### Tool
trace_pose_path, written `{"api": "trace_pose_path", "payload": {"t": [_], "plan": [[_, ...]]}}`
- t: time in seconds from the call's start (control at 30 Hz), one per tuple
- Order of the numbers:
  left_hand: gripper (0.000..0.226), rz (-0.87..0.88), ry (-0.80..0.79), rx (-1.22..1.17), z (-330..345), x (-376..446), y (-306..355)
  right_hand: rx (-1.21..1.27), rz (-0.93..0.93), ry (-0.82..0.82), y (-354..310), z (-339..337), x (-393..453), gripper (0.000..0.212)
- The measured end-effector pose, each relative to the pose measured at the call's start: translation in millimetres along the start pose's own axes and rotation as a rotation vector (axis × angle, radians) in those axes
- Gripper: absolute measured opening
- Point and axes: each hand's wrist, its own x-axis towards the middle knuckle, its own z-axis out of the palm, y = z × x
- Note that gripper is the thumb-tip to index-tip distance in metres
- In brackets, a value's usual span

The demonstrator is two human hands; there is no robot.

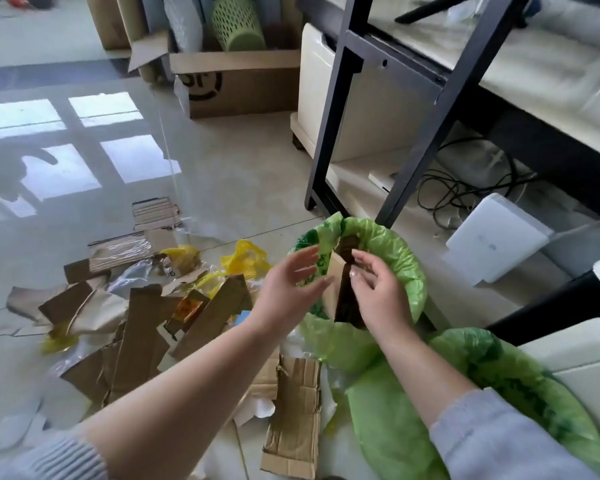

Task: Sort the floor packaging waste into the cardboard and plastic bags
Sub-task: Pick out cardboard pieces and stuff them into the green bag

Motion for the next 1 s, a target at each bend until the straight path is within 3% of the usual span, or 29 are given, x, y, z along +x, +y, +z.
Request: {"api": "trace_pose_path", "payload": {"t": [0.23,0.37,0.5,0.63,0.73,0.83,1.0], "plan": [[0.029,-0.131,0.152,0.116,-89,-59,-31,0.103,-0.148,-0.046,-22,28,-70,0.027],[0.025,-0.277,0.216,0.208,-133,-87,-66,0.084,-0.128,-0.142,-8,58,-101,0.031],[0.032,-0.462,0.182,0.301,-155,-107,-105,-0.046,0.103,-0.355,38,103,-97,0.025],[0.042,-0.52,0.029,0.584,-159,-126,-139,-0.262,0.329,-0.375,85,135,-73,0.045],[0.064,-0.564,-0.074,0.884,-160,-142,-180,-0.405,0.365,-0.329,104,155,-54,0.057],[0.087,-0.692,-0.119,0.941,-157,-158,-215,-0.504,0.353,-0.284,119,170,-41,0.068],[0.101,-0.693,-0.176,1.062,-148,-172,-236,-0.713,0.274,-0.248,128,179,-37,0.079]]}}
